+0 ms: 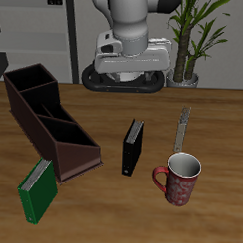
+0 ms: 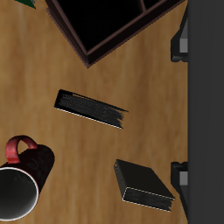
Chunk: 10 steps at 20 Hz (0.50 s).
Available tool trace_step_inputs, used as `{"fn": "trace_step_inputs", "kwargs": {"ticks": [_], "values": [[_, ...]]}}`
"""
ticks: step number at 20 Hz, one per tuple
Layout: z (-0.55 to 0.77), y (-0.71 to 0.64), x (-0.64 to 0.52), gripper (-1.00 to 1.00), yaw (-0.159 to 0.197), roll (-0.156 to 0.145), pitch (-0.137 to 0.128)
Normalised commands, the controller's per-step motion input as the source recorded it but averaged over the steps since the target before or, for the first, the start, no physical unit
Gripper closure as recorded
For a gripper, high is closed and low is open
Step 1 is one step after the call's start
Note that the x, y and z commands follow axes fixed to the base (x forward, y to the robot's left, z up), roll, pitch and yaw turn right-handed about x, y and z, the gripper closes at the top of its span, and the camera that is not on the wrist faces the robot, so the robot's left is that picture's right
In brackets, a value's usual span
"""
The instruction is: Place the green book into the right desk caddy's right compartment
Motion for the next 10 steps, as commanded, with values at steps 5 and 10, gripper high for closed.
{"fn": "trace_step_inputs", "kwargs": {"ticks": [5, 10], "values": [[0.03, -0.14, 0.05, -1.0, 0.01, -0.018, -0.015], [0.05, -0.24, 0.09, -1.0, 0.017, 0.03, 0.009]]}}
